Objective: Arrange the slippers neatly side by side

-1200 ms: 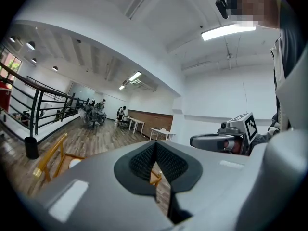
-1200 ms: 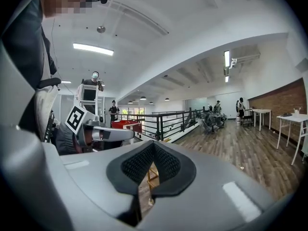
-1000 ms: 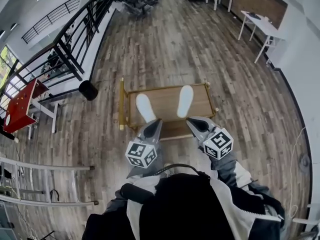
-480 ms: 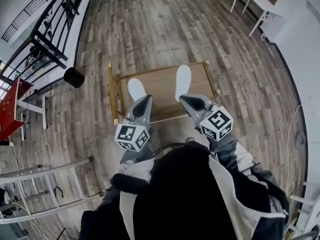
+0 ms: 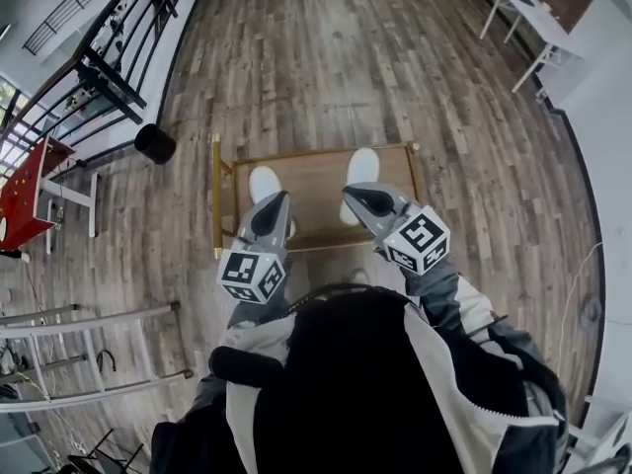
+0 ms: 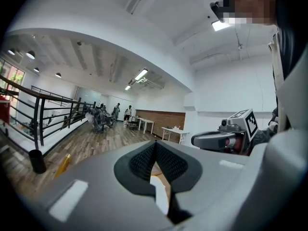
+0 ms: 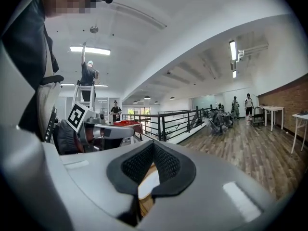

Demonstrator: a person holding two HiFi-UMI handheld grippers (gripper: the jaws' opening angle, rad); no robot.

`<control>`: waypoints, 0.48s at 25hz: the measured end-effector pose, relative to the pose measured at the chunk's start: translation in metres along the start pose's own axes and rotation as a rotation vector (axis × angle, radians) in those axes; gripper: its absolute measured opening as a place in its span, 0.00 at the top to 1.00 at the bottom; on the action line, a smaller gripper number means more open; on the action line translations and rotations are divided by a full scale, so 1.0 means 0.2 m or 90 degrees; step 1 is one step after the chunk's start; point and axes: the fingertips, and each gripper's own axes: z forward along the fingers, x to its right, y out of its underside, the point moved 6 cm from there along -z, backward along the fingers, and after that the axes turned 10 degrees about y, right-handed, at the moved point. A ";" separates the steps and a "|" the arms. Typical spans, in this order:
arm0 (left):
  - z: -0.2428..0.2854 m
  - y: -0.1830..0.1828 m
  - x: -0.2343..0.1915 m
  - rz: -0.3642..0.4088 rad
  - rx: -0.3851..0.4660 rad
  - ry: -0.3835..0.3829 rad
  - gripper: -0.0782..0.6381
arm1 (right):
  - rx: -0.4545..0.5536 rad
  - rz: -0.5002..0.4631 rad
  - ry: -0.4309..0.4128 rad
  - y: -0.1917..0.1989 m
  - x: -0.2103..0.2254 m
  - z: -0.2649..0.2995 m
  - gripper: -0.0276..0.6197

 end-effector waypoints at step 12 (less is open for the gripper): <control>0.15 -0.01 0.01 0.007 -0.024 0.049 0.87 | -0.015 0.027 0.010 0.03 0.14 0.07 0.95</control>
